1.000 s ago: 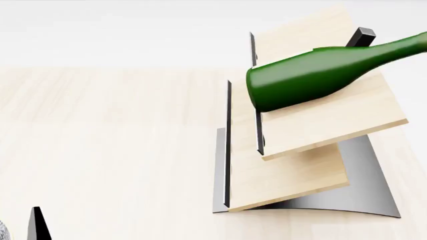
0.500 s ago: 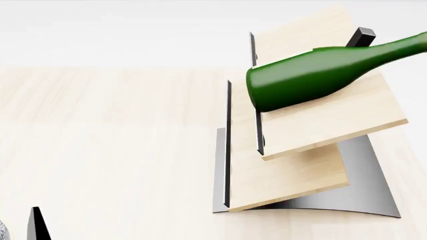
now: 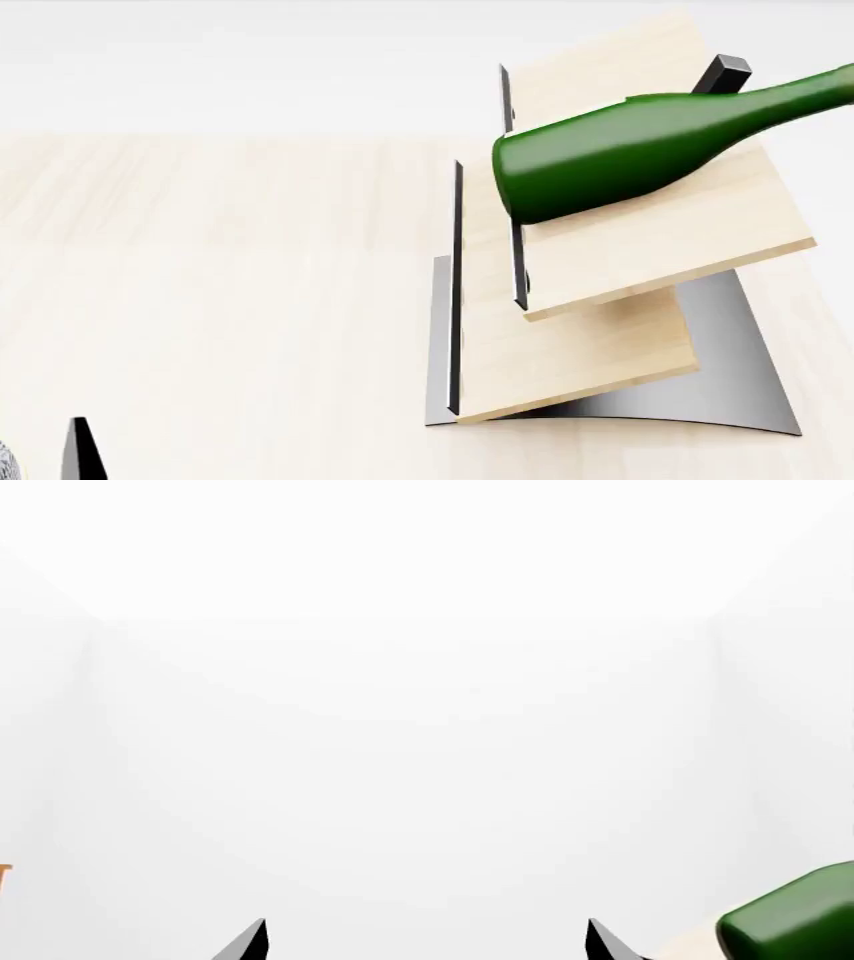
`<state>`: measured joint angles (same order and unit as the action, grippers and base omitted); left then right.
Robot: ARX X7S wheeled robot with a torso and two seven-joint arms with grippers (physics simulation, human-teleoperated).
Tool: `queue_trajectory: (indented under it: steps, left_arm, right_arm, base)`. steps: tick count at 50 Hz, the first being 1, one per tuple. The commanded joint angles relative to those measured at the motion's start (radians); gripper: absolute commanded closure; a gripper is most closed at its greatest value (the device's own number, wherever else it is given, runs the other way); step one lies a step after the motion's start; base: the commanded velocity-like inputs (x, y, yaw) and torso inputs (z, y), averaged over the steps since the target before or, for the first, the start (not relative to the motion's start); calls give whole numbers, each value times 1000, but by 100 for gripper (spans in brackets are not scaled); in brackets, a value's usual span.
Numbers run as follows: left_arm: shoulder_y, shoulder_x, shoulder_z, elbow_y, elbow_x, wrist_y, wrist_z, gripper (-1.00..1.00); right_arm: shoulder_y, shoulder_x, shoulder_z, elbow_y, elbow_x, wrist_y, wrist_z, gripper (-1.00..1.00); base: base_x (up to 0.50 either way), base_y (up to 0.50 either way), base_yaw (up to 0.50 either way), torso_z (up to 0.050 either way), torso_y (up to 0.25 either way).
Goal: Put the wine bottle on the wine rack.
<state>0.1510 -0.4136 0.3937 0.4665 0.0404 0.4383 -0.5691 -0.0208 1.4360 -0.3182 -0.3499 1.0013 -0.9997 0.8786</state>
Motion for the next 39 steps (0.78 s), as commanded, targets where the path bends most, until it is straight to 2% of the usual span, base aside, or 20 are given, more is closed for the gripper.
queue_trajectory:
  steps: [1,10,17,23,33,39]
  left_arm:
    - [0,0,6,2,4,-2,-1,-100]
    - [2,-2,6,10,4,-9,-3,-100]
    - [3,-4,6,16,4,-15,-5,-100]
    - [2,-6,4,16,3,-15,-7,-100]
    - [0,-7,5,13,3,-14,-10,-100]
    - [0,-7,6,11,4,-11,-11,-100]
  right_arm:
    - [-647,-118,743,-111,-110,103,-19,-100]
    - [-727,-262,1007,-220,-26,170,-171,-100]
    - [-755,-411,1270,-370,240,262,-424,-100]
    - [-751,-524,1477,-468,398,376,-539,-100]
    - [-717,-625,1660,-558,545,420,-657,-100]
    - [-720,-698,1796,-615,813,433,-821,-100]
  base:
    - [0,0,0,0,0]
    - [0,0,0,0,0]
    - [0,0,0,0,0]
    - [0,0,0,0,0]
    - [0,0,0,0,0]
    - [0,0,0,0,0]
